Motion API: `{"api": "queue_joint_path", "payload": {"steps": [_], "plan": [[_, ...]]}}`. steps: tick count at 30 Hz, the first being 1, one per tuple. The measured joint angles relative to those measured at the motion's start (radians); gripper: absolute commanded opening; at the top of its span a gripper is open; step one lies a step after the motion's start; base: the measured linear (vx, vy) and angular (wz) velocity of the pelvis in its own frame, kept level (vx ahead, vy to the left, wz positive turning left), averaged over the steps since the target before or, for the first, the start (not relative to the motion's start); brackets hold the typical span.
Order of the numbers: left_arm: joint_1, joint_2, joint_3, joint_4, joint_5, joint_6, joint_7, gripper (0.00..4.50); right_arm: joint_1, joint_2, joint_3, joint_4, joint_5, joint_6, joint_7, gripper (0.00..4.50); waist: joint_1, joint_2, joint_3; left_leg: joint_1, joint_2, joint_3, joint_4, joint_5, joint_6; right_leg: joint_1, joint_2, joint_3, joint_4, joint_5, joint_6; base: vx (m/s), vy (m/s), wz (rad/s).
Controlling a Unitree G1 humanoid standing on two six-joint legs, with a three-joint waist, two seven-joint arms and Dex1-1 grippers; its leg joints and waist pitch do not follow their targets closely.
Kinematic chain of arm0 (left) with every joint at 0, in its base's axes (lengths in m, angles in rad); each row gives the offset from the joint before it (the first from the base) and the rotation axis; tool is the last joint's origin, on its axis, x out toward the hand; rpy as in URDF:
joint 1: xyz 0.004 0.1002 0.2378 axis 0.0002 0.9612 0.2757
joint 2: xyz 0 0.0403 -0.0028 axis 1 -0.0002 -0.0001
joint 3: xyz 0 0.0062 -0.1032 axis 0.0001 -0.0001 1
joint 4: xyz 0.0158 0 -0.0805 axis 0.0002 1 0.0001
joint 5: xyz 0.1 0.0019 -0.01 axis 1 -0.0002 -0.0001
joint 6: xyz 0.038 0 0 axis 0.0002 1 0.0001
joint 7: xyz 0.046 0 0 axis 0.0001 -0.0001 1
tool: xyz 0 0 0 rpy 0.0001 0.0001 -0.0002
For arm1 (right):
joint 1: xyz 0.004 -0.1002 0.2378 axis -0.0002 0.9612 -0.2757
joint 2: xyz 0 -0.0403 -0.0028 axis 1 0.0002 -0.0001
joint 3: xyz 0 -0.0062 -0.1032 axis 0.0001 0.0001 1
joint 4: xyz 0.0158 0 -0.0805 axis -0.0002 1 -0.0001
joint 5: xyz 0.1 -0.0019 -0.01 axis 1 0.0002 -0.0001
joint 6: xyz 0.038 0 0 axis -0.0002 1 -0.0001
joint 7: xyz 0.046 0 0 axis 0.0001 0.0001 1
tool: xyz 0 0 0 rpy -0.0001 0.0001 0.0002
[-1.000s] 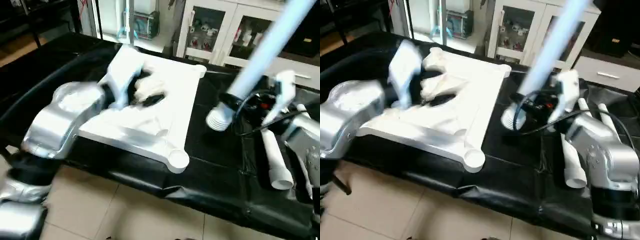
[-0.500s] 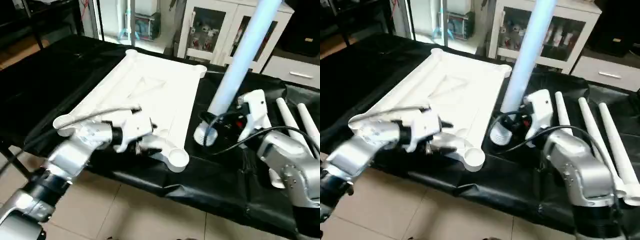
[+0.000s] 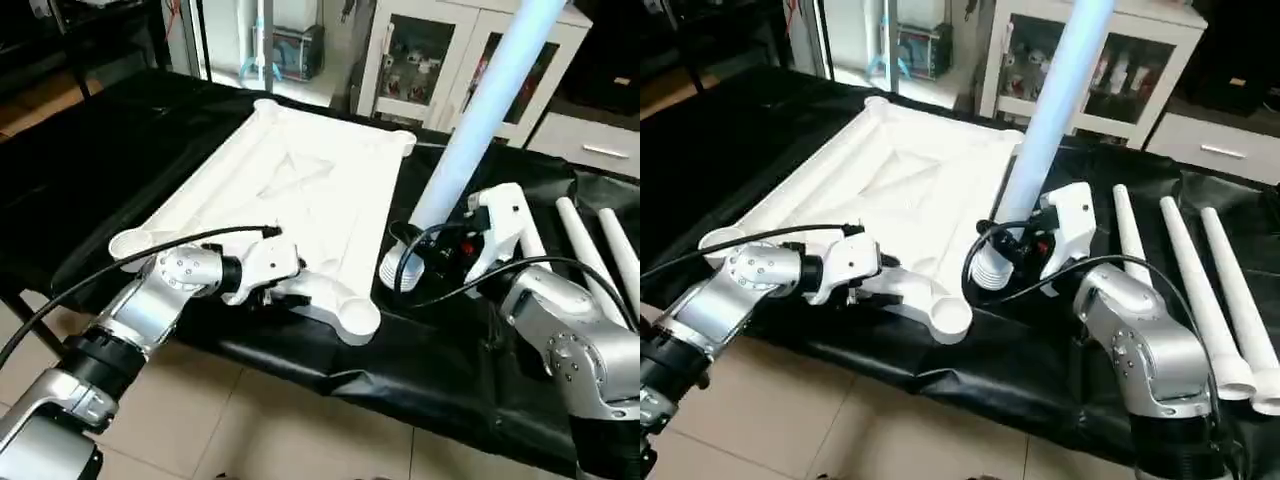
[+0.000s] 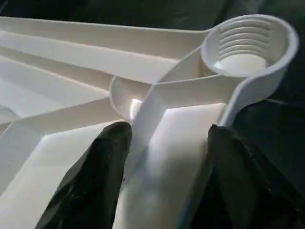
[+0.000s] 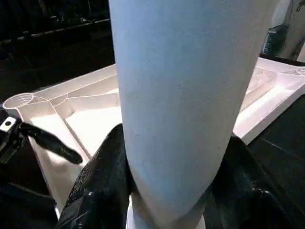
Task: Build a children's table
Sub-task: Pick table leg
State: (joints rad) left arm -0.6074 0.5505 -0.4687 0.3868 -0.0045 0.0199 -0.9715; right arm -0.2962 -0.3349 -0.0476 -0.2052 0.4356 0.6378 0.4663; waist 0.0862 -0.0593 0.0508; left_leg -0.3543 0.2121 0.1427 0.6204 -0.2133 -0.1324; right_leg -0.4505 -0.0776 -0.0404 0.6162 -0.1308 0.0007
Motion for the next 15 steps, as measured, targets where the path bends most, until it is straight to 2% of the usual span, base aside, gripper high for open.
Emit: {"api": "queue_joint_path", "payload": {"steps": [11,15], "plan": [[0.006,-0.019,-0.001,0.016,0.004,-0.005,-0.051,1.79,0.000,-0.001,0.000,0.000,-0.001,-0.002,0.000,1.83,-0.001,0.000,0.000,-0.001,0.000,0.000,0.000,0.000,0.000,0.000,0.000,0.000,-0.001,0.000,0.000,0.000,0.000,0.00],[0.006,-0.034,-0.003,0.058,0.043,-0.020,-0.045,1.51,0.000,-0.002,0.000,0.000,-0.001,-0.002,0.000,1.83,-0.001,0.000,0.000,-0.001,0.000,0.000,0.000,0.000,0.000,0.000,0.000,0.000,-0.001,0.000,0.000,0.000,0.000,0.00]]}}
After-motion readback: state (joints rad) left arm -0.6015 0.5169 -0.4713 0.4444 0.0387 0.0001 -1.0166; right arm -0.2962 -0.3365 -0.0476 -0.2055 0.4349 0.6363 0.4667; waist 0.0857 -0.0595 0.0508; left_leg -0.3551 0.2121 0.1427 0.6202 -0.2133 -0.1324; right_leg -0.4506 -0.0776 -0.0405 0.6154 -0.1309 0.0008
